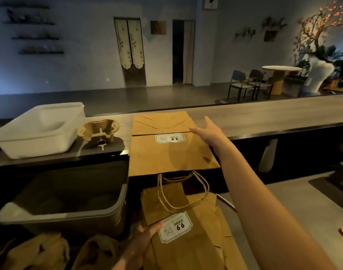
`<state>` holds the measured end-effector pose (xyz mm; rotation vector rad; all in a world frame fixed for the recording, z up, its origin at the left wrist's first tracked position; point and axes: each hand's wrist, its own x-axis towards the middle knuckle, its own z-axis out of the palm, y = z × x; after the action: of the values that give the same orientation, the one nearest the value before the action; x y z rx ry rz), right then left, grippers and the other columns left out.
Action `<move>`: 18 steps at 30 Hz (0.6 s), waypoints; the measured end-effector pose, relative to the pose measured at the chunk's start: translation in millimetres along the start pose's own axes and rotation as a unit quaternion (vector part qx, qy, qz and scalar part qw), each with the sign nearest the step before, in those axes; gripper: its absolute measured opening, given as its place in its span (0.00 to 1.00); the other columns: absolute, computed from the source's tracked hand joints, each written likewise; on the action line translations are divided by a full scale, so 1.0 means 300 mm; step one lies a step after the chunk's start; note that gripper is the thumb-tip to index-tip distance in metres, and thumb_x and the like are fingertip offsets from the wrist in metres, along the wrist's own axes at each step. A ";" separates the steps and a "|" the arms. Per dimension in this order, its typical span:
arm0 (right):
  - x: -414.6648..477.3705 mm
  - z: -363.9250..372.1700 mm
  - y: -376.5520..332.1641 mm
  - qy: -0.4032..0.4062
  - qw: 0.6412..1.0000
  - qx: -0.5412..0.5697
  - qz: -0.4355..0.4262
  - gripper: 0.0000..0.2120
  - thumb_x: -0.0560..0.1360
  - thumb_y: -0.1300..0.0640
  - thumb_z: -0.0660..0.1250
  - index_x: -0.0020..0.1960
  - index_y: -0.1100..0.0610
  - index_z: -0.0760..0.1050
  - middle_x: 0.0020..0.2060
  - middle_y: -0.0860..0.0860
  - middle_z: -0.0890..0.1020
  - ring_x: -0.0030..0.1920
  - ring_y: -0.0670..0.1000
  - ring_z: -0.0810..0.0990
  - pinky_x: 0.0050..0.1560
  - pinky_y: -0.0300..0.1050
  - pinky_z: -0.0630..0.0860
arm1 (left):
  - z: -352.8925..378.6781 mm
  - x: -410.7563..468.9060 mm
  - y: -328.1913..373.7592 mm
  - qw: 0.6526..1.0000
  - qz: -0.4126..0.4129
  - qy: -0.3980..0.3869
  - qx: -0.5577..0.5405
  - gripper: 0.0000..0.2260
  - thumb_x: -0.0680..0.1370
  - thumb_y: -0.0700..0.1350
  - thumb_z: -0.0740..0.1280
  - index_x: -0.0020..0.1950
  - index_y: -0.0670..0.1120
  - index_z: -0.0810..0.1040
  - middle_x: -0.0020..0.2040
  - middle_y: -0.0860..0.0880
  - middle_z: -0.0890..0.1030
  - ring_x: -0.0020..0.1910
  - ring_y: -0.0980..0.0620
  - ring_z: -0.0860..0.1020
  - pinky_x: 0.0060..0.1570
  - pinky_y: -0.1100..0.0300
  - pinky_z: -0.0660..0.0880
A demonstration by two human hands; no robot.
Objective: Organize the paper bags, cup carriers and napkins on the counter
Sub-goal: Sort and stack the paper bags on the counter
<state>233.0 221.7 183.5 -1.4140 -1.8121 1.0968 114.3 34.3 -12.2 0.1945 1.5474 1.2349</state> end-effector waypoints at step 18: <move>-0.428 0.276 0.969 -0.059 0.962 -0.202 0.175 0.31 0.66 0.36 0.71 0.63 0.48 0.66 0.60 0.51 0.71 0.55 0.50 0.75 0.53 0.44 0.75 | -0.135 -0.003 -0.035 0.999 0.025 -0.033 -0.002 0.21 0.72 0.41 0.71 0.63 0.47 0.71 0.53 0.38 0.80 0.52 0.38 0.78 0.51 0.44 0.75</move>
<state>337.7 105.5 -105.5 -2.0080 -2.0004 1.0299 87.2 5.0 -25.2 0.2689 1.4908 1.2585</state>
